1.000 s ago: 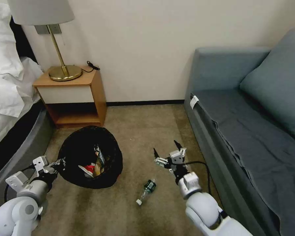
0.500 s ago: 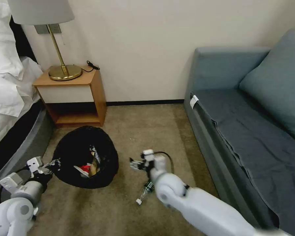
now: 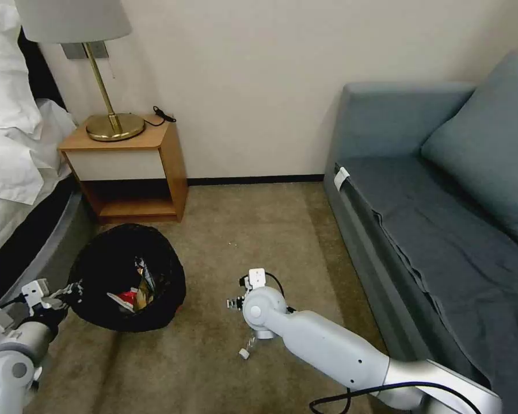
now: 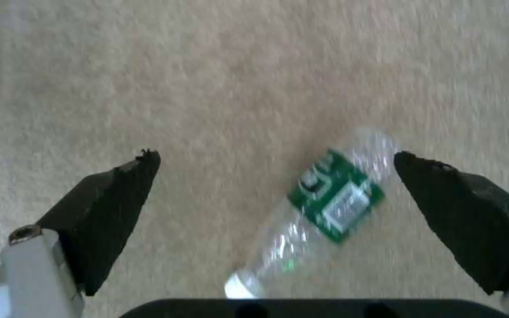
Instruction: Pick up the trash bin, then pick up the garbage on the floor and place it into the trash bin.
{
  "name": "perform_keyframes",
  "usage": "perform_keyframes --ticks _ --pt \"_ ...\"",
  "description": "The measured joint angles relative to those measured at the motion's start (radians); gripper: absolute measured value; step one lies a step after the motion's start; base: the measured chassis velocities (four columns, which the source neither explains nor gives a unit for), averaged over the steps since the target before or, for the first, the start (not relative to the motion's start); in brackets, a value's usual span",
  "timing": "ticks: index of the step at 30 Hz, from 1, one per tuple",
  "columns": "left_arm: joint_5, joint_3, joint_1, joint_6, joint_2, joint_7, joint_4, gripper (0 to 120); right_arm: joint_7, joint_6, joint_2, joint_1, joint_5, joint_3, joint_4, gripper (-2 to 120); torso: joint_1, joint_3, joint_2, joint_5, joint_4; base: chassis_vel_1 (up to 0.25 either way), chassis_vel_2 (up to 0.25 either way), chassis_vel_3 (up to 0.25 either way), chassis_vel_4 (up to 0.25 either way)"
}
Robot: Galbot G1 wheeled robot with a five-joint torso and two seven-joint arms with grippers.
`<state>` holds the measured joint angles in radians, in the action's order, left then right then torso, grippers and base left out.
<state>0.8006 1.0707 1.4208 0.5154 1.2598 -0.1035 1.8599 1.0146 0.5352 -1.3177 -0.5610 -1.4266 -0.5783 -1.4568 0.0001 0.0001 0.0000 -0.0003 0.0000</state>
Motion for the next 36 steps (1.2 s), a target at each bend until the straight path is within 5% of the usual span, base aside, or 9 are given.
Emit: perform_keyframes --ticks 13,36 --pt "0.007 -0.004 -0.008 -0.029 -0.047 -0.023 -0.033 4 0.148 0.012 -0.044 -0.067 -0.086 0.033 0.036 100 0.0 0.0 0.0 0.0002 0.0 0.0 0.0 0.0 0.0" --pt "-0.001 0.0 -0.023 -0.067 -0.049 -0.045 -0.104 4 0.009 -0.013 -0.129 -0.104 0.091 0.04 0.306 100 0.0 0.0 0.0 0.0003 0.0 0.0 0.0 0.0 0.0"
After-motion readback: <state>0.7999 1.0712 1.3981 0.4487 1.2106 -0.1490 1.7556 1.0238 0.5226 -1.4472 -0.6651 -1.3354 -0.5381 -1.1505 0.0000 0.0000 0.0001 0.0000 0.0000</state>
